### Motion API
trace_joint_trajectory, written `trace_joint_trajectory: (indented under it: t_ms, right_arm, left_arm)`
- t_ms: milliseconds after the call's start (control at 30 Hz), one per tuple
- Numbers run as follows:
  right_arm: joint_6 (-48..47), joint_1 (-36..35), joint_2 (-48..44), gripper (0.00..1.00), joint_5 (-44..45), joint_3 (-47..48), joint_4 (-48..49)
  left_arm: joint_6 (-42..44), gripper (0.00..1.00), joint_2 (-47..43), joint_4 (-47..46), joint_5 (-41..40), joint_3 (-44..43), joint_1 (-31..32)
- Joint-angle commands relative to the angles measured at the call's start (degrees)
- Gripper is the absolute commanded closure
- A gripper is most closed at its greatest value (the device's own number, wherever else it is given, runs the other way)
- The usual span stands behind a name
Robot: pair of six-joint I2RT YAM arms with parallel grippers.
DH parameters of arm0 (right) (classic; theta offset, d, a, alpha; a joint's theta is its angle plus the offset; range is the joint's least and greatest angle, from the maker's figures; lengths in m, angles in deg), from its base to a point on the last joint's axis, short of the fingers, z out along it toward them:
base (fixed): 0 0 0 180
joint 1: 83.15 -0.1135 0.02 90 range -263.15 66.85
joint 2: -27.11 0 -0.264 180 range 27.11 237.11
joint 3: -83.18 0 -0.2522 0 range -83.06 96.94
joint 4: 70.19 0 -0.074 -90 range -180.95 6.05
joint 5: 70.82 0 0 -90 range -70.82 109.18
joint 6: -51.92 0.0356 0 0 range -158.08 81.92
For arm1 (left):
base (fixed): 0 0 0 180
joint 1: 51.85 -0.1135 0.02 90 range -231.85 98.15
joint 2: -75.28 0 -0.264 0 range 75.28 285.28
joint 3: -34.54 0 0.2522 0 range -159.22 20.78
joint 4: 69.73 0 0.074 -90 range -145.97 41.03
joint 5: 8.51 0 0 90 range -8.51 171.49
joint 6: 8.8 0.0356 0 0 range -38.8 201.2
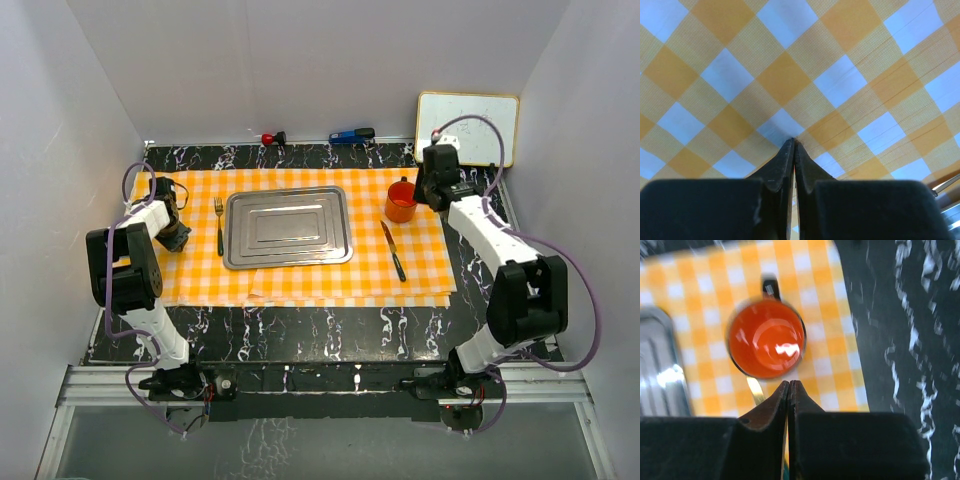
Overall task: Set the dinner table for one person
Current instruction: Adjust the napkin at the center of the board.
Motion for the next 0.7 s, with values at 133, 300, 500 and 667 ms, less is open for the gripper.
trace_joint_trajectory:
  t_ms: [133,300,500,667]
  right_arm:
    - [3.0,0.6,0.1,1.0,-5.5,-6.6,-8.6]
    - [3.3,0.7,-0.6,1.0,-8.5,-9.7,-7.5]
    - [5.6,0.6,1.9,1.0,-16.7,-16.2,3.4]
    - [6.9,0.6,5.9,1.0,-17.9,-18.1,9.5]
  left_arm:
    - [-0.3,1.0,-1.9,0.6,-0.2,1.3,-1.1]
    - [-0.7,1.0,-1.4,-0.3,0.8,1.7,-1.1]
    - [-1.6,1.0,-0.7,-2.5,4.0,2.7,-1.0]
    - [-1.4,1.0,-2.2,-3.6,4.1,3.6,-0.8]
